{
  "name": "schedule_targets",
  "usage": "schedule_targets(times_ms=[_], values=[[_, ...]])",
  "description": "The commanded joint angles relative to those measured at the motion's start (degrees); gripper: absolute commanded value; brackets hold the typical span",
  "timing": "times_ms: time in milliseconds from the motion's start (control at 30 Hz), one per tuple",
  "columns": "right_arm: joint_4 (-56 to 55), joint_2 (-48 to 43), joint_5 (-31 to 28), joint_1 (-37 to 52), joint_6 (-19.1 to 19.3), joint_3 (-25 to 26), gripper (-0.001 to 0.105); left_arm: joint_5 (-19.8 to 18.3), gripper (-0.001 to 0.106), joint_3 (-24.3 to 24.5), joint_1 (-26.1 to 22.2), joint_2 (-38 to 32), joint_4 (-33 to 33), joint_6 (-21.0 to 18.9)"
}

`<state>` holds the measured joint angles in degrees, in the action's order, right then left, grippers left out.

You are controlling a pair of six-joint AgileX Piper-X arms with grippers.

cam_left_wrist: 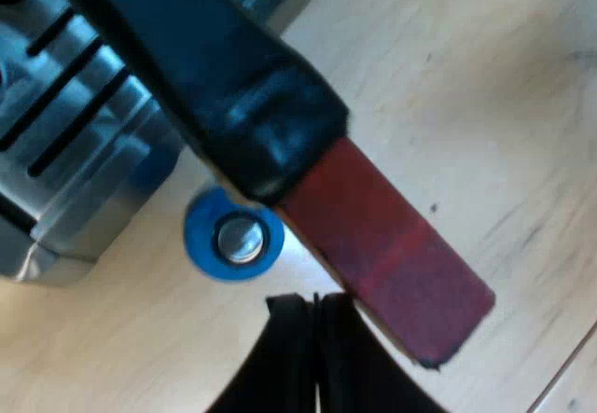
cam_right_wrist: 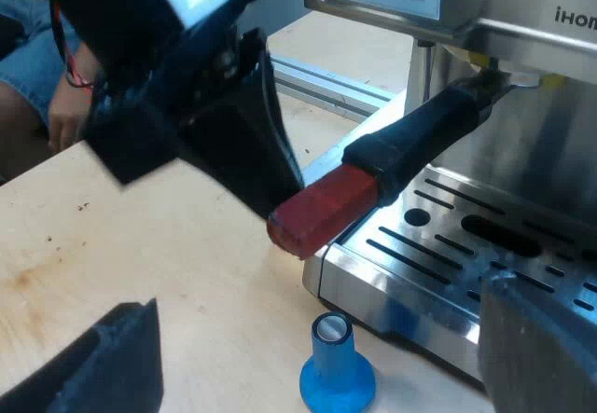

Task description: Put the handle in the coffee machine

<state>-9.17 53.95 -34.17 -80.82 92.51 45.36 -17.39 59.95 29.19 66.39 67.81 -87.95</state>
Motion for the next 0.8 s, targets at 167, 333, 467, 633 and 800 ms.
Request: schedule_targets(times_ms=[167,333,467,633,800], values=[[-0.08,-0.52,-0.52,-0.12,0.75,0.65,0.071,-11.47,0.000,0.16,6.46,-0.16,-2.72,-0.61],[-0.08,-0.52,-0.52,-0.12,0.75,0.65,0.071,-14.17,0.000,0.16,6.45,-0.16,-4.69,-0.61],[-0.08,-0.52,-0.52,-0.12,0.75,0.65,0.071,-14.17,0.000,0.16,6.45,-0.16,-4.18,-0.61],[-0.08,-0.52,-0.52,-0.12,0.75,0.65,0.071,-14.17,0.000,0.16,6.45,-0.57,0.30,1.47],[-0.08,-0.52,-0.52,-0.12,0.75,0.65,0.071,-8.92,0.000,0.16,6.45,-4.65,1.28,3.08]])
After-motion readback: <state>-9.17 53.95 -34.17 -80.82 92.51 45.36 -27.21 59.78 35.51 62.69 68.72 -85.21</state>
